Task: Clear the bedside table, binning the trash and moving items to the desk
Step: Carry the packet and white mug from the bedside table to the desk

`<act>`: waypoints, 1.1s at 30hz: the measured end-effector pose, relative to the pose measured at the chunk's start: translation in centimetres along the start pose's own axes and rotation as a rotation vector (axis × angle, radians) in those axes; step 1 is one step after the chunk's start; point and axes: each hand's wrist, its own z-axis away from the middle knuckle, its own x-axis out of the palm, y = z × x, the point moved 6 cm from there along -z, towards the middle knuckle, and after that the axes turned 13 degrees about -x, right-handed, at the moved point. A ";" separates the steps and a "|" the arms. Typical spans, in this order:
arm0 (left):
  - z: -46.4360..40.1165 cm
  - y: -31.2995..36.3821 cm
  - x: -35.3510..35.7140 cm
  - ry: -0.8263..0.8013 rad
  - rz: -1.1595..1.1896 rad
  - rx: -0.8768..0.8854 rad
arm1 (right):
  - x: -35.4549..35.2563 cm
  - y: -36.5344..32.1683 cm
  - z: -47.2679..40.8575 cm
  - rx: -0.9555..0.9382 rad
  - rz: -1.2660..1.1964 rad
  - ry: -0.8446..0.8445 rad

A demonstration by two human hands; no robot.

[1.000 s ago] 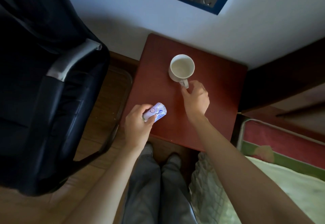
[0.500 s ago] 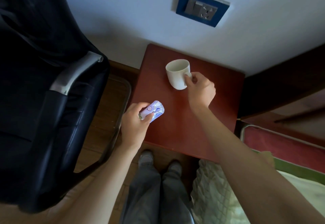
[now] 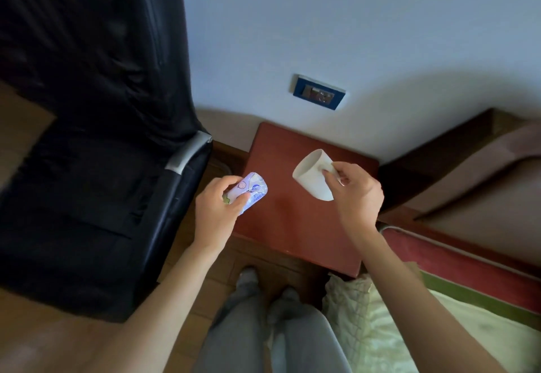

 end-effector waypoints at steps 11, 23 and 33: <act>12.5 3.7 -11.4 0.247 0.104 -0.073 | -9.4 -9.7 3.4 -0.232 -0.209 -0.114; 26.3 -0.2 -21.9 0.610 0.166 -0.199 | -9.9 -22.2 9.2 -0.619 -0.292 -0.402; 35.2 -6.7 -36.1 0.837 0.188 -0.188 | -6.1 -37.5 19.9 -0.870 -0.421 -0.523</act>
